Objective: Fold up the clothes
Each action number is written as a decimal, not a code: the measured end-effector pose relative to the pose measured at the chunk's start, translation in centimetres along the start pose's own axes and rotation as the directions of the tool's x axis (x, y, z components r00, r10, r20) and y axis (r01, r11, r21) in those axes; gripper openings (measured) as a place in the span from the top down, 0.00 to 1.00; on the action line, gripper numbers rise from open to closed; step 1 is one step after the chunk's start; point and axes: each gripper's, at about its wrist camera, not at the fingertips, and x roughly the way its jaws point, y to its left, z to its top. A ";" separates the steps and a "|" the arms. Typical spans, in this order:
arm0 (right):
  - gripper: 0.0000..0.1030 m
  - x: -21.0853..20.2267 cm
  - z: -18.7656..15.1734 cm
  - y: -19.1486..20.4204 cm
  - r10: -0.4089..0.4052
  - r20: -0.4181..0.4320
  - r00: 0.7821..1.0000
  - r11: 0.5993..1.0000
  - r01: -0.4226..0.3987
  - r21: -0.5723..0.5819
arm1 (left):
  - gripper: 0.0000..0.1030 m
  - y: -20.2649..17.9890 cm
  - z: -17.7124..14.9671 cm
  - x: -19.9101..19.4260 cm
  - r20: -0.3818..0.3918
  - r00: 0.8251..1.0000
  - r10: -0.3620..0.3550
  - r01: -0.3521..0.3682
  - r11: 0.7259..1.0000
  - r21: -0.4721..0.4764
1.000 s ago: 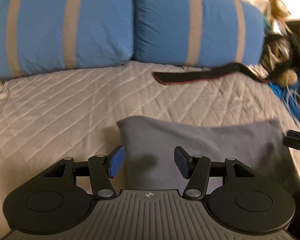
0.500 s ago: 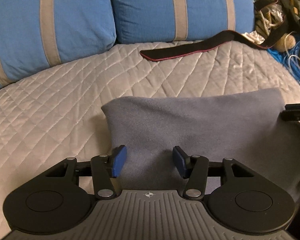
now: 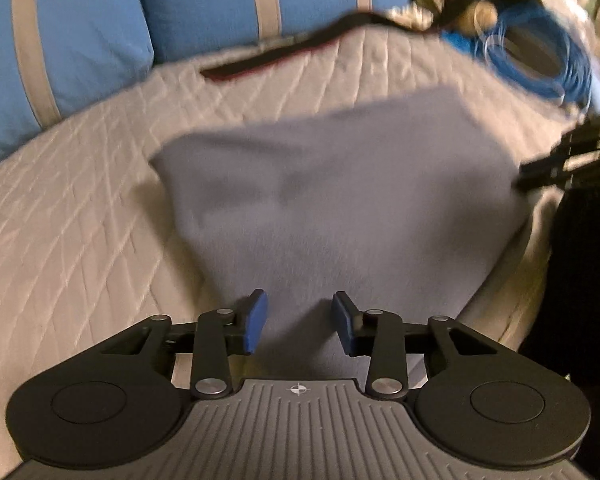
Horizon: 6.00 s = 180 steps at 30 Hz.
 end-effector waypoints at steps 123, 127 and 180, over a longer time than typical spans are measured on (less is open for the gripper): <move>0.74 5.9 13.5 -7.1 0.533 0.296 0.793 0.651 -0.608 0.455 | 0.88 19.0 0.7 -2.0 0.319 0.936 -0.150 0.349 0.514 -0.784; 0.75 6.7 16.2 -7.8 0.526 0.319 0.788 0.652 -0.615 0.443 | 0.88 20.3 2.5 -1.7 0.348 0.930 -0.118 0.354 0.538 -0.765; 0.83 12.6 19.8 1.4 0.098 0.519 0.849 0.994 -0.110 -0.009 | 0.71 10.0 10.0 14.4 0.210 0.960 0.184 -0.087 0.911 -0.403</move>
